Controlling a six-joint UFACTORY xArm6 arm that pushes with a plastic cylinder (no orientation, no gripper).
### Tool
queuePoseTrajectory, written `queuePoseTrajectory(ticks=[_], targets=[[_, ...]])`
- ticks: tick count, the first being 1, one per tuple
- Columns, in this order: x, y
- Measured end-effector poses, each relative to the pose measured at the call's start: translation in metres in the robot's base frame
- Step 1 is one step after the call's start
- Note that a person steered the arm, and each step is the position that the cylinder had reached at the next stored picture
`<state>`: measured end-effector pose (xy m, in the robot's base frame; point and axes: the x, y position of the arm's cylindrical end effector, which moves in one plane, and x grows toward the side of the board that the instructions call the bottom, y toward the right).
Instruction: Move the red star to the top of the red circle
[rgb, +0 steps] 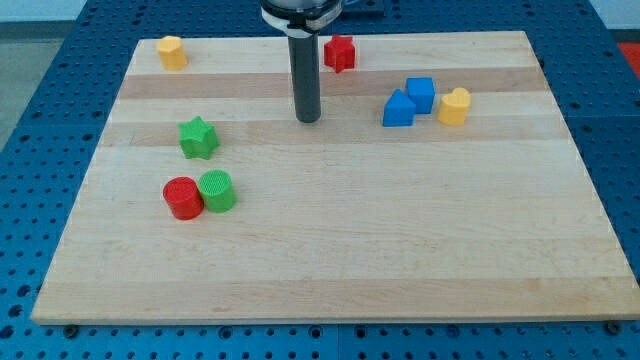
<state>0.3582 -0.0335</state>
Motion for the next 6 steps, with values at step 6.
queuePoseTrajectory(ticks=[6], targets=[[0.071, -0.020]])
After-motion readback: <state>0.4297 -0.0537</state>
